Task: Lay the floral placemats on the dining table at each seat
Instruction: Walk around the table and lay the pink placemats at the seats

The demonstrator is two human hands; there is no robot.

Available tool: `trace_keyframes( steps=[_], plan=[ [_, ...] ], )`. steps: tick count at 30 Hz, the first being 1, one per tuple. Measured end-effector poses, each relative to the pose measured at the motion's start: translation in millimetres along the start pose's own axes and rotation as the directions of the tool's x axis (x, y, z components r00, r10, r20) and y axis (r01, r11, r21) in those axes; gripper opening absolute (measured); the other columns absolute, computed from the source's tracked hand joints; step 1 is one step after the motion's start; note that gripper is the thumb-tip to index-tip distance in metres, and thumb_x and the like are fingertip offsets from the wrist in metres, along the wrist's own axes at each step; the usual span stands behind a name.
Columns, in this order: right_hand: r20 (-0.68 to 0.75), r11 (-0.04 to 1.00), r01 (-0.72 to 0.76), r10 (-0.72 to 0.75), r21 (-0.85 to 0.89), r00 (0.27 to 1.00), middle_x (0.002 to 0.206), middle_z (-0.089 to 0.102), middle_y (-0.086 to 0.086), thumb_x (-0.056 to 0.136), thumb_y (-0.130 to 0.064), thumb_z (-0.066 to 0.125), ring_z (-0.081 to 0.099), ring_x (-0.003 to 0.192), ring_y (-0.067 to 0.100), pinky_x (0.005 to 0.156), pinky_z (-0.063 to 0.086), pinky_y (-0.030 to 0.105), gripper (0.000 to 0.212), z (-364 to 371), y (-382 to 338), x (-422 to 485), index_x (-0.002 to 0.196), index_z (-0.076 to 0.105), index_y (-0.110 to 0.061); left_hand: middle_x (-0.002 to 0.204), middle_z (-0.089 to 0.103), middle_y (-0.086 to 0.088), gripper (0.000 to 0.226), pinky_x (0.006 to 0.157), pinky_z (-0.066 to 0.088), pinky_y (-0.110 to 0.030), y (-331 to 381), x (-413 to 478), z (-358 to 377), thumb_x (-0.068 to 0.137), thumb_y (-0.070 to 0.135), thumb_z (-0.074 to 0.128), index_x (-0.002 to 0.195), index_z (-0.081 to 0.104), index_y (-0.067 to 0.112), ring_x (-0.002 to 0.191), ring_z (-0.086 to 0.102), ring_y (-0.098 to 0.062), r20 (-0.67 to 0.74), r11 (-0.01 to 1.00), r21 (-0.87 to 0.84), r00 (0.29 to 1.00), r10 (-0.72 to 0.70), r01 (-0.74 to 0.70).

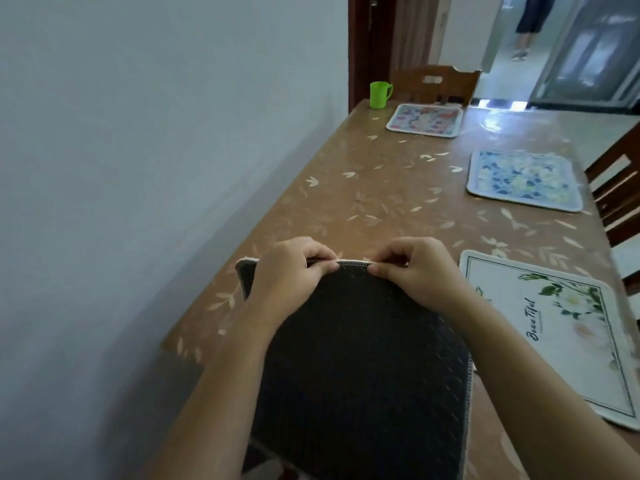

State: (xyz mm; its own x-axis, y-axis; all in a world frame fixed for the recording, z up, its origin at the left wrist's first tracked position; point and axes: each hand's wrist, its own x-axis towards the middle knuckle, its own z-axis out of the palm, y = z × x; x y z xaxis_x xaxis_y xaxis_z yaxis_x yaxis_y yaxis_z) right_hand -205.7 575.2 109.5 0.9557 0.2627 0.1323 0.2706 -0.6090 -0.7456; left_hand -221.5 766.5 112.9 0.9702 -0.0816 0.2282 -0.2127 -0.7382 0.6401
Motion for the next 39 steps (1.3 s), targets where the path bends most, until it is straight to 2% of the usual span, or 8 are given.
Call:
trace_keyframes(
  steps=[2, 5, 10, 16, 21, 28, 32, 39],
  plan=[
    [-0.104, 0.999, 0.000, -0.004, -0.046, 0.995, 0.062, 0.059, -0.015, 0.074, -0.019, 0.073, 0.055, 0.062, 0.004, 0.055, 0.039, 0.007, 0.016, -7, -6, 9, 0.065, 0.063, -0.029, 0.077, 0.064, 0.007, 0.007, 0.073, 0.046, -0.028, 2, 21, -2, 0.077, 0.016, 0.070, 0.079, 0.070, 0.022, 0.077, 0.057, -0.009, -0.016, 0.997, -0.026, 0.998, 0.068, -0.068],
    [-0.263, 0.986, 0.004, -0.049, -0.168, 0.964, 0.071, 0.061, -0.006, 0.074, -0.017, 0.071, 0.055, 0.070, 0.016, 0.065, 0.044, 0.028, 0.006, -12, -15, 19, 0.071, 0.068, -0.021, 0.076, 0.063, 0.006, 0.005, 0.072, 0.046, -0.027, 3, 44, -2, 0.076, 0.013, 0.070, 0.078, 0.069, 0.018, 0.076, 0.058, -0.011, -0.110, 0.973, -0.066, 0.971, 0.212, -0.220],
    [-0.439, 0.986, -0.063, -0.012, -0.155, 0.898, 0.069, 0.053, -0.006, 0.070, -0.008, 0.073, 0.054, 0.068, 0.021, 0.062, 0.044, 0.033, 0.007, 30, 12, 11, 0.072, 0.068, -0.013, 0.078, 0.066, -0.001, 0.007, 0.072, 0.047, -0.035, -37, 41, 35, 0.072, 0.014, 0.070, 0.078, 0.069, 0.011, 0.078, 0.059, -0.020, -0.134, 0.940, -0.118, 0.943, 0.304, -0.320],
    [-0.269, 0.942, -0.322, 0.287, -0.094, 0.919, 0.080, 0.062, 0.001, 0.077, -0.012, 0.069, 0.053, 0.074, 0.018, 0.064, 0.036, 0.023, 0.003, 137, 79, -38, 0.078, 0.067, -0.009, 0.079, 0.067, -0.009, 0.008, 0.071, 0.050, -0.042, -126, -17, 105, 0.072, 0.003, 0.073, 0.079, 0.069, 0.005, 0.077, 0.060, -0.025, 0.205, 0.978, -0.147, 0.963, 0.178, -0.149],
    [-0.151, 0.896, -0.436, 0.420, -0.085, 0.895, 0.082, 0.061, 0.000, 0.078, -0.014, 0.067, 0.056, 0.076, 0.019, 0.063, 0.033, 0.022, 0.003, 192, 97, -73, 0.078, 0.067, -0.011, 0.075, 0.063, -0.004, 0.005, 0.068, 0.045, -0.028, -172, -61, 131, 0.074, 0.006, 0.072, 0.078, 0.069, 0.007, 0.076, 0.058, -0.022, 0.402, 0.992, -0.124, 0.914, 0.051, 0.000],
    [-0.152, 0.883, -0.466, 0.453, -0.061, 0.878, 0.084, 0.061, 0.005, 0.075, -0.011, 0.071, 0.056, 0.081, 0.022, 0.071, 0.041, 0.030, 0.003, 208, 98, -93, 0.077, 0.069, -0.009, 0.078, 0.063, -0.002, 0.007, 0.065, 0.034, -0.015, -190, -78, 146, 0.072, 0.005, 0.073, 0.075, 0.069, 0.010, 0.076, 0.049, -0.012, 0.405, 0.992, -0.129, 0.913, 0.053, -0.001],
    [-0.170, 0.878, -0.470, 0.452, -0.089, 0.876, 0.089, 0.061, 0.007, 0.076, -0.013, 0.070, 0.055, 0.086, 0.024, 0.075, 0.045, 0.037, 0.007, 208, 95, -99, 0.081, 0.069, -0.008, 0.079, 0.064, -0.003, 0.006, 0.066, 0.035, -0.018, -189, -79, 146, 0.073, 0.006, 0.072, 0.076, 0.069, 0.010, 0.076, 0.049, -0.012, 0.380, 0.990, -0.137, 0.921, 0.080, -0.030],
    [-0.148, 0.882, -0.440, 0.419, -0.169, 0.896, 0.091, 0.062, 0.007, 0.074, -0.013, 0.072, 0.057, 0.089, 0.023, 0.075, 0.047, 0.033, 0.011, 197, 95, -113, 0.083, 0.068, -0.007, 0.077, 0.064, -0.002, 0.007, 0.068, 0.042, -0.023, -201, -76, 131, 0.073, 0.003, 0.072, 0.075, 0.068, 0.008, 0.075, 0.054, -0.014, 0.357, 0.986, -0.159, 0.927, 0.109, -0.055]
  ],
)
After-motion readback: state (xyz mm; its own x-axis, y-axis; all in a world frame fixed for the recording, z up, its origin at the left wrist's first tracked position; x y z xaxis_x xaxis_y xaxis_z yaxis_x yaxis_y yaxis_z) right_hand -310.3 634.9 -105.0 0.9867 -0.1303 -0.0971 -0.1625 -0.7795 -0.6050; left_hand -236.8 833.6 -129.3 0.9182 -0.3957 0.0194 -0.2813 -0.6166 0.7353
